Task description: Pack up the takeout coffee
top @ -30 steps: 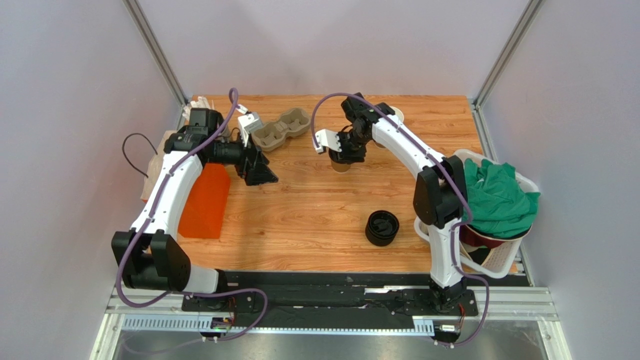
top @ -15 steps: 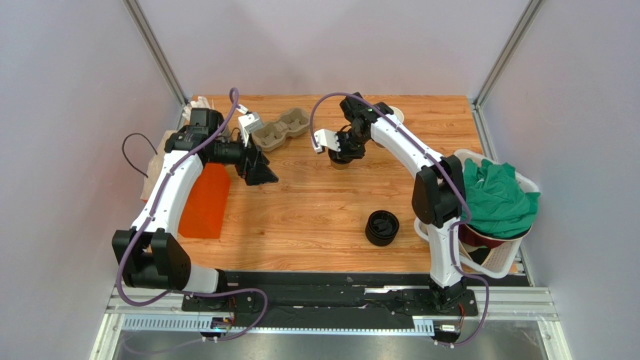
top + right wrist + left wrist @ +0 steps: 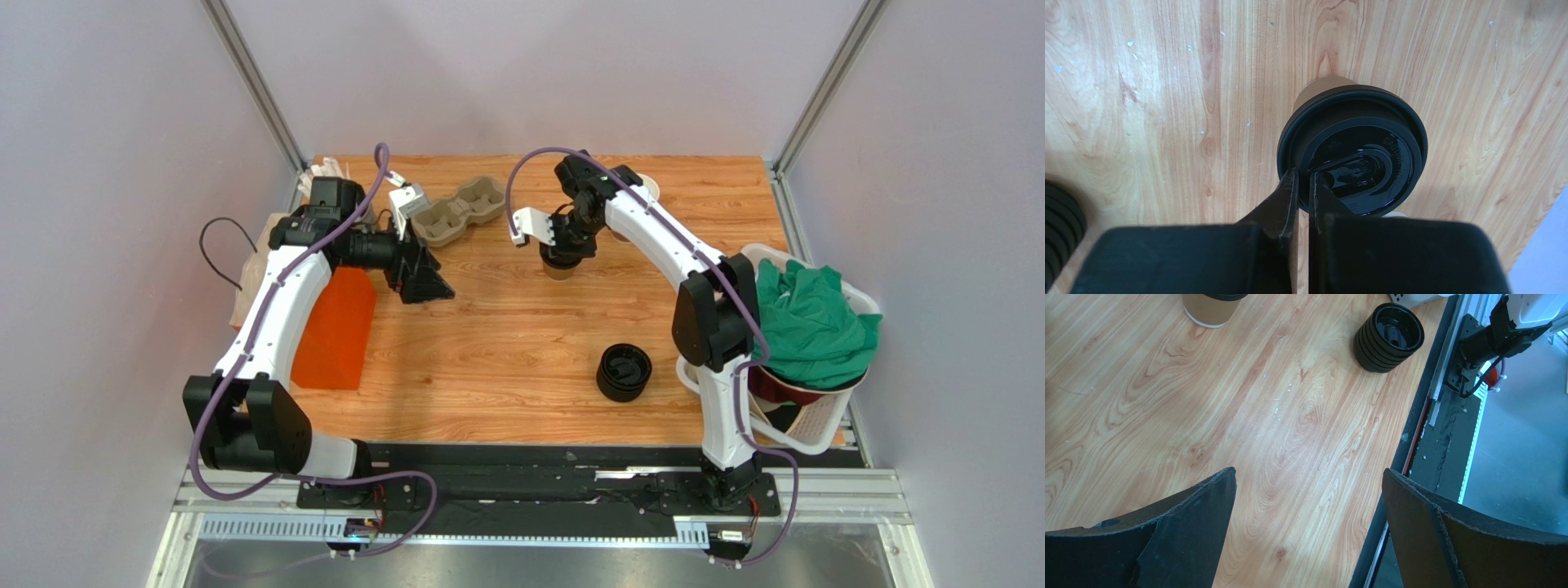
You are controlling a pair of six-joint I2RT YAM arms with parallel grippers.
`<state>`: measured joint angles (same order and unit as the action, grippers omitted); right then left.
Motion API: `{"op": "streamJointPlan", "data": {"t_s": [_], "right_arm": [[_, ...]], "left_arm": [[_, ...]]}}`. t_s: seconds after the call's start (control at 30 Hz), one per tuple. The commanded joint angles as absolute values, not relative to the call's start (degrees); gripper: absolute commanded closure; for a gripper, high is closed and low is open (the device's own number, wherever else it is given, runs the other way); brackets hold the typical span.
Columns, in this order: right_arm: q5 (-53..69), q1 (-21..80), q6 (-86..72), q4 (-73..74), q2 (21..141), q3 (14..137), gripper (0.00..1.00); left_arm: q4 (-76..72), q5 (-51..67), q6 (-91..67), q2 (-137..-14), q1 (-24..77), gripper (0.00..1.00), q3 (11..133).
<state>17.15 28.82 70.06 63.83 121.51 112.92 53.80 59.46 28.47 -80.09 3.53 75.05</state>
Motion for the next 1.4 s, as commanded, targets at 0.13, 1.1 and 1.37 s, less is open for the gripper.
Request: {"op": "streamJointPlan", "data": {"t_s": [0.13, 1.1, 1.37], "right_arm": [[20.39, 29.18, 54.77, 62.94, 113.22, 111.63, 1.0], [14.94, 29.62, 17.49, 60.48, 99.41, 103.98, 1.0], [14.16, 31.46, 18.81, 57.92, 96.68, 99.23, 1.0]], "left_arm": [[53.35, 61.17, 28.57, -76.64, 3.6, 0.03, 77.78], [52.56, 35.7, 23.12, -61.97, -4.82, 0.01, 87.9], [51.58, 28.65, 22.84, -60.91, -10.72, 0.01, 84.03]]}}
